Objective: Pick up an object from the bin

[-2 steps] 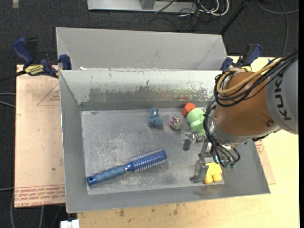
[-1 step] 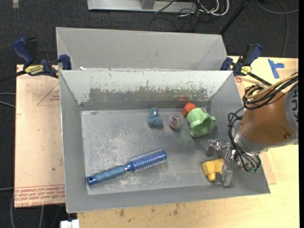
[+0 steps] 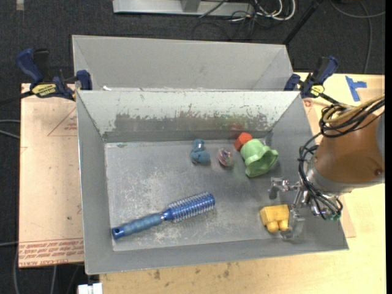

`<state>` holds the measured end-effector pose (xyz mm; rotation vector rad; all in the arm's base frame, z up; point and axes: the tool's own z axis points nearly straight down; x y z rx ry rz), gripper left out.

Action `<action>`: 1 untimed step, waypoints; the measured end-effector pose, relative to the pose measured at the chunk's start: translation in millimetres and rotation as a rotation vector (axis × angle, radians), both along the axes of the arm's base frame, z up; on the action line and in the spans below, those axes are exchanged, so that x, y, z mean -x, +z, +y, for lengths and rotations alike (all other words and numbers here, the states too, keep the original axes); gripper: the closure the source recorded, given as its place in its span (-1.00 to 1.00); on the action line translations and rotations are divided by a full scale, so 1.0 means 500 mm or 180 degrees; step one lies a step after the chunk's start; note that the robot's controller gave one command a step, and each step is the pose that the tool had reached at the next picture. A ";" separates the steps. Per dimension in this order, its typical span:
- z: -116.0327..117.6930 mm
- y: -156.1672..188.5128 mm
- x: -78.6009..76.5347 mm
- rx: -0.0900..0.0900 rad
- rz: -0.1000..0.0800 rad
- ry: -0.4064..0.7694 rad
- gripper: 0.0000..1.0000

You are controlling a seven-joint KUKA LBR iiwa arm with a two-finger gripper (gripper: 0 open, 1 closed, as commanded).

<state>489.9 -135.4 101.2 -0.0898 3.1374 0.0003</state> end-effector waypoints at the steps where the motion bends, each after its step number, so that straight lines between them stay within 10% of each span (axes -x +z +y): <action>1: -0.009 -0.004 0.007 -0.0004 0.0006 -0.0117 -1.00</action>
Offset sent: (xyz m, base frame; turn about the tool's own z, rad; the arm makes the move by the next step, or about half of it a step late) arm -0.0042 -0.0056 -0.0012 0.0385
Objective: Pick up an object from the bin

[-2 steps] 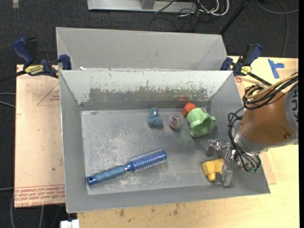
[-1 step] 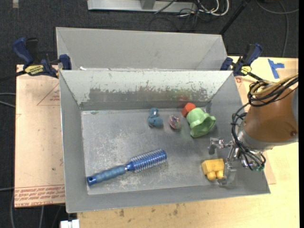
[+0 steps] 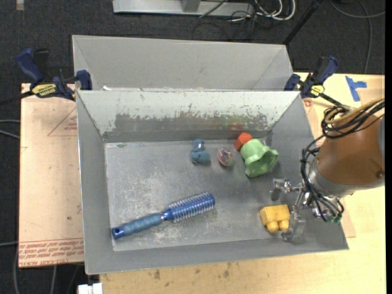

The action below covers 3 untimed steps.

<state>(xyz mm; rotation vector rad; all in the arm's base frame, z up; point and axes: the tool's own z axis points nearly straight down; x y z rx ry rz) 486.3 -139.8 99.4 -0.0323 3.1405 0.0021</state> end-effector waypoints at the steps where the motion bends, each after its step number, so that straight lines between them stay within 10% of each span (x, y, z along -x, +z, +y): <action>1: 0.004 -0.059 -0.010 0.0000 -0.0013 -0.0328 -1.00; 2: 0.005 -0.059 -0.012 -0.0003 -0.0018 -0.0323 -1.00; 3: 0.005 -0.059 -0.012 -0.0002 -0.0020 -0.0322 1.00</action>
Offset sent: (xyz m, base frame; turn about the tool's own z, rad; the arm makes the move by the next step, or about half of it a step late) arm 0.0034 0.0009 -0.0294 0.1042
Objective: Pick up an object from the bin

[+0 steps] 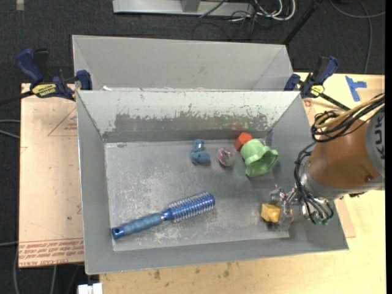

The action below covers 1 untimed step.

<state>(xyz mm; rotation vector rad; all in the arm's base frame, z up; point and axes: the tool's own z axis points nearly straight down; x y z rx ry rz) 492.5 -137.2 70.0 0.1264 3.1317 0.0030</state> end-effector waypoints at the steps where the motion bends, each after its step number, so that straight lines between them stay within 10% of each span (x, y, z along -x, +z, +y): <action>1: 0.000 0.064 -0.002 0.0005 0.0010 0.0004 1.00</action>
Offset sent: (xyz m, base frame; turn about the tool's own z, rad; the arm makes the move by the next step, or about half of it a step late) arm 0.0000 -0.0003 0.0305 0.0000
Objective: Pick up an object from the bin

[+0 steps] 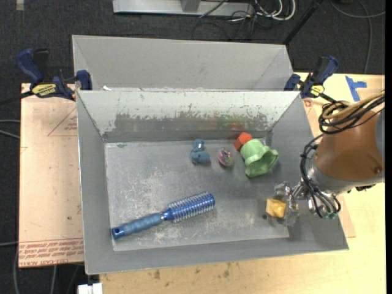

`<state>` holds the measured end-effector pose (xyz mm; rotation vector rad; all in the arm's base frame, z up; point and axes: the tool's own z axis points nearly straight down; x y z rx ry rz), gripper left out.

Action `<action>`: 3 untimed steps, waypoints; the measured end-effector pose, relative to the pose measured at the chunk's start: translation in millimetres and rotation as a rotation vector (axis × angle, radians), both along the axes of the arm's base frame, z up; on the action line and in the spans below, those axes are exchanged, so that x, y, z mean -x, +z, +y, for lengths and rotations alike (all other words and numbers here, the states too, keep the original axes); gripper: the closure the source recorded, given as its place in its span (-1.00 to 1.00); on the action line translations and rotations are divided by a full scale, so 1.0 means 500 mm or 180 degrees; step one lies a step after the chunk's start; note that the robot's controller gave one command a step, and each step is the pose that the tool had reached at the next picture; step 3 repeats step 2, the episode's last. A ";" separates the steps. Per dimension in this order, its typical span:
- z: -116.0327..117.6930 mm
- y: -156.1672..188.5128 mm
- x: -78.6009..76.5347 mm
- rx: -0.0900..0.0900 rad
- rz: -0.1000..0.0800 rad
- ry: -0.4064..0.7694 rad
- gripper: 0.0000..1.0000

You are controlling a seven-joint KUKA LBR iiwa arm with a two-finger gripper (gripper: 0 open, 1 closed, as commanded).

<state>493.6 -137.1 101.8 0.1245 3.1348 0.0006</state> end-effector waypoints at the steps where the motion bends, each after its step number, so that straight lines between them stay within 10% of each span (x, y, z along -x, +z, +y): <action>1: 0.001 0.145 -0.003 0.0005 -0.0013 0.0001 1.00; 3: 0.001 0.186 -0.006 0.0002 -0.0002 0.0000 1.00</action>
Offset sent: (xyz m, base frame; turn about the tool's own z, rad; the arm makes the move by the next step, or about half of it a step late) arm 0.0000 -0.0001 0.0688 0.0000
